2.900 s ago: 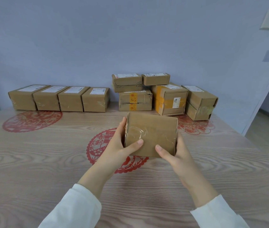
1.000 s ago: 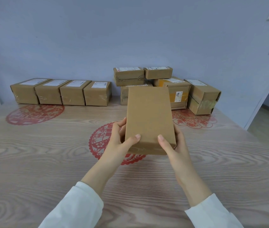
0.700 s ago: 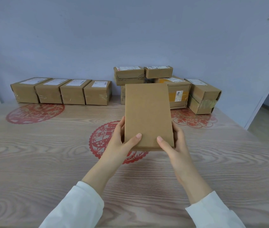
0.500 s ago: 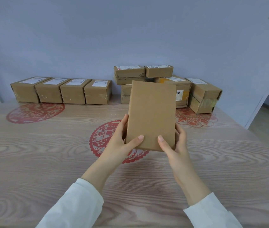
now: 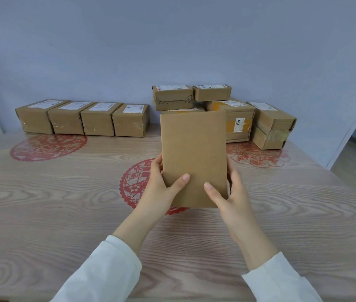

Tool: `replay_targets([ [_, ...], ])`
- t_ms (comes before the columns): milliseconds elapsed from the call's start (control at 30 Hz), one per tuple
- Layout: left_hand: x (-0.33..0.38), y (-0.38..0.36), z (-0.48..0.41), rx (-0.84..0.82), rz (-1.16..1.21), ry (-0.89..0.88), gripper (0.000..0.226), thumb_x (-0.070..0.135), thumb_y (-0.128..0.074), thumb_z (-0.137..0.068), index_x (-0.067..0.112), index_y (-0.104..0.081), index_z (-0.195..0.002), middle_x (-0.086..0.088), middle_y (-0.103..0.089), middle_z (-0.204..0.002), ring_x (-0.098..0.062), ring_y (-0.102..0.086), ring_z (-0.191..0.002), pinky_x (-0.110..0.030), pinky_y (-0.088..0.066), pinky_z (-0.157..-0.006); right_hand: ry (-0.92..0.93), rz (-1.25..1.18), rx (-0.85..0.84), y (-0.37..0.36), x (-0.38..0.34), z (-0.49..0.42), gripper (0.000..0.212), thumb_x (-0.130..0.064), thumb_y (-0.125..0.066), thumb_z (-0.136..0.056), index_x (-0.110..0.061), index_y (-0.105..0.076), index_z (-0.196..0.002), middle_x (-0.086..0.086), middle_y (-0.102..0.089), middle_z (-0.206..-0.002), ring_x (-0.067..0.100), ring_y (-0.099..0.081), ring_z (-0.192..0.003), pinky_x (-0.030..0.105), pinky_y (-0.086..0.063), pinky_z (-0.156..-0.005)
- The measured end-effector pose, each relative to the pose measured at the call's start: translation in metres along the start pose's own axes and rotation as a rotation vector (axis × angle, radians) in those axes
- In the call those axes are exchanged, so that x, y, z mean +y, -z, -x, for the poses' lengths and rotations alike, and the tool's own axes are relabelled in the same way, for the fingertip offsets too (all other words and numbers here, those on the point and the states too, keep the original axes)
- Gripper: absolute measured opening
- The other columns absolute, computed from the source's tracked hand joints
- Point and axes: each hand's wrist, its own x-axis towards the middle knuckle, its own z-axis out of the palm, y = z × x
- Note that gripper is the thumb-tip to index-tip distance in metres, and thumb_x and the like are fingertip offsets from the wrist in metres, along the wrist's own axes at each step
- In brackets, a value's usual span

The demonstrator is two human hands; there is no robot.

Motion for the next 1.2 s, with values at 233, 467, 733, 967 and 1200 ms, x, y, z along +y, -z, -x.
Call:
replay_targets([
  [233,0.0018,0.0000,0.0020,0.022,0.006,-0.005,0.074,0.030,-0.070,-0.078,0.030,-0.024,-0.137,0.016,-0.047,-0.125,0.005,-0.050,-0.109,-0.011,-0.050,-0.076,0.029,0.033,0.054,-0.0031,-0.0027,-0.0009,0.062,-0.023,-0.065,-0.087,-0.042,-0.031,-0.134,-0.013,-0.040,-0.143,0.001,-0.041,-0.129,0.038,-0.041,-0.107],
  [467,-0.0010,-0.0009,0.0040,0.020,0.011,-0.007,0.080,0.029,-0.072,-0.076,0.026,-0.025,-0.141,0.010,-0.048,-0.131,-0.004,-0.050,-0.116,-0.021,-0.047,-0.088,0.005,-0.001,0.074,-0.0019,-0.0032,-0.0013,0.056,-0.026,-0.067,-0.084,-0.051,-0.034,-0.123,-0.010,-0.043,-0.138,-0.002,-0.043,-0.124,0.042,-0.045,-0.103],
  [733,0.0035,-0.0066,0.0080,0.084,0.044,-0.003,0.079,0.043,-0.066,-0.071,0.032,-0.027,-0.139,0.013,-0.052,-0.127,0.003,-0.053,-0.108,-0.023,-0.050,-0.088,0.042,0.034,0.052,-0.0001,-0.0029,-0.0024,0.055,-0.023,-0.067,-0.085,-0.050,-0.036,-0.121,-0.007,-0.042,-0.137,0.000,-0.041,-0.127,0.042,-0.043,-0.105],
  [967,0.0059,-0.0070,0.0068,0.087,0.067,-0.007,0.062,0.027,-0.068,-0.080,0.028,-0.031,-0.130,0.013,-0.051,-0.122,-0.002,-0.053,-0.111,-0.022,-0.049,-0.087,0.058,0.049,0.084,0.0015,-0.0028,-0.0064,0.053,-0.025,-0.068,-0.084,-0.048,-0.037,-0.119,-0.009,-0.041,-0.134,-0.019,-0.041,-0.112,0.012,-0.046,-0.084],
  [1200,0.0057,-0.0051,0.0072,0.059,0.068,-0.007,0.066,0.030,-0.069,-0.074,0.022,-0.032,-0.129,0.004,-0.052,-0.126,-0.009,-0.054,-0.114,-0.026,-0.049,-0.091,0.037,0.028,0.081,0.0008,-0.0055,-0.0033,0.062,-0.045,-0.069,-0.070,-0.053,-0.036,-0.122,-0.007,-0.041,-0.136,-0.010,-0.043,-0.117,0.023,-0.047,-0.092],
])
